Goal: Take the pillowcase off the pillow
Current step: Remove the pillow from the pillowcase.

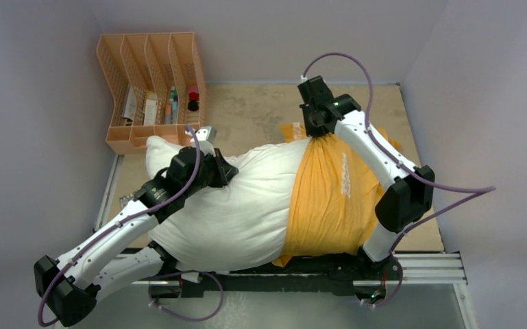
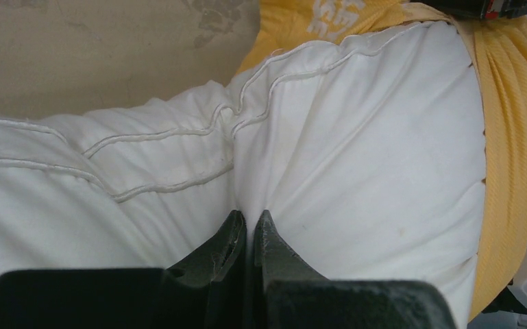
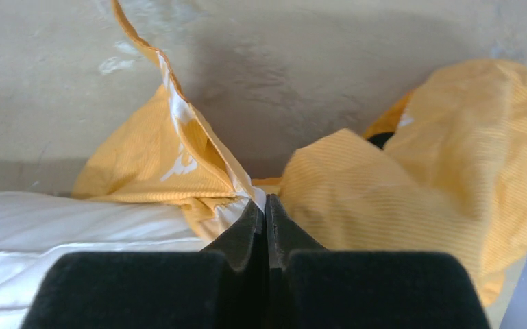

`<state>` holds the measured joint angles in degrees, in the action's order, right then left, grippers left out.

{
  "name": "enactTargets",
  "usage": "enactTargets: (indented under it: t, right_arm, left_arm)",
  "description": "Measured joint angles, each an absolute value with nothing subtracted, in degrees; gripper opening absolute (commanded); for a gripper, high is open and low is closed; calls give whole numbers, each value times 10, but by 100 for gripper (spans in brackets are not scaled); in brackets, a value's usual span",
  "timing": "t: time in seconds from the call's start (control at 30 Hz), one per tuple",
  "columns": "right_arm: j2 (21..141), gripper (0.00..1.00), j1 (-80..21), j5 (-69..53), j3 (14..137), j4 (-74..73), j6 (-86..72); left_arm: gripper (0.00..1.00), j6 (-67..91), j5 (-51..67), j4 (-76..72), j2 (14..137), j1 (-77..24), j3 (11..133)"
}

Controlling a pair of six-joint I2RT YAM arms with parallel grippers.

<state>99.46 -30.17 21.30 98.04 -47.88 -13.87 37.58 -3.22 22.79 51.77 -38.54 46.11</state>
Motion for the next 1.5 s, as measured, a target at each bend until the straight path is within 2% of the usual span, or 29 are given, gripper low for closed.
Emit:
enactTargets:
  t: [0.23, 0.3, 0.33, 0.43, 0.5, 0.57, 0.8, 0.83, 0.93, 1.07, 1.13, 1.3, 1.47, 1.5]
  right_arm:
    - [947, 0, -224, 177, 963, -507, -152]
    - [944, 13, -216, 154, 964, -510, -148]
    - [944, 29, -213, 144, 965, -511, -147]
    - [942, 58, -206, 117, 974, -512, -137]
    - [925, 69, -204, 112, 977, -509, -135]
    - [884, 74, -200, 114, 977, -506, -137]
    - [688, 76, -193, 73, 931, -510, -166]
    - [659, 77, -197, 53, 900, -497, -175]
    - [602, 75, -229, -11, 799, -472, -213]
    - [636, 76, -335, 8, 769, -471, -272]
    - [672, 77, -397, 50, 769, -470, -303]
    - [738, 77, -477, 174, 769, -505, -385]
    - [765, 58, -510, 267, 776, -532, -448]
    - [765, 51, -513, 279, 776, -537, -458]
  left_arm:
    - [0, 389, -35, 221, 522, -391, 461]
    - [0, 392, -38, 221, 524, -392, 461]
    - [0, 394, -42, 221, 524, -392, 461]
    - [0, 399, -60, 227, 532, -392, 465]
    - [0, 399, -71, 237, 541, -392, 474]
    - [0, 399, -88, 250, 555, -392, 491]
    - [0, 397, -156, 298, 634, -391, 568]
    - [4, 396, -159, 302, 645, -391, 579]
    - [30, 381, -159, 323, 689, -391, 624]
    - [55, 350, -150, 356, 736, -390, 696]
    - [62, 334, -145, 371, 744, -390, 735]
    - [69, 307, -132, 403, 726, -390, 806]
    - [72, 293, -117, 431, 688, -412, 802]
    - [73, 291, -118, 435, 682, -427, 795]
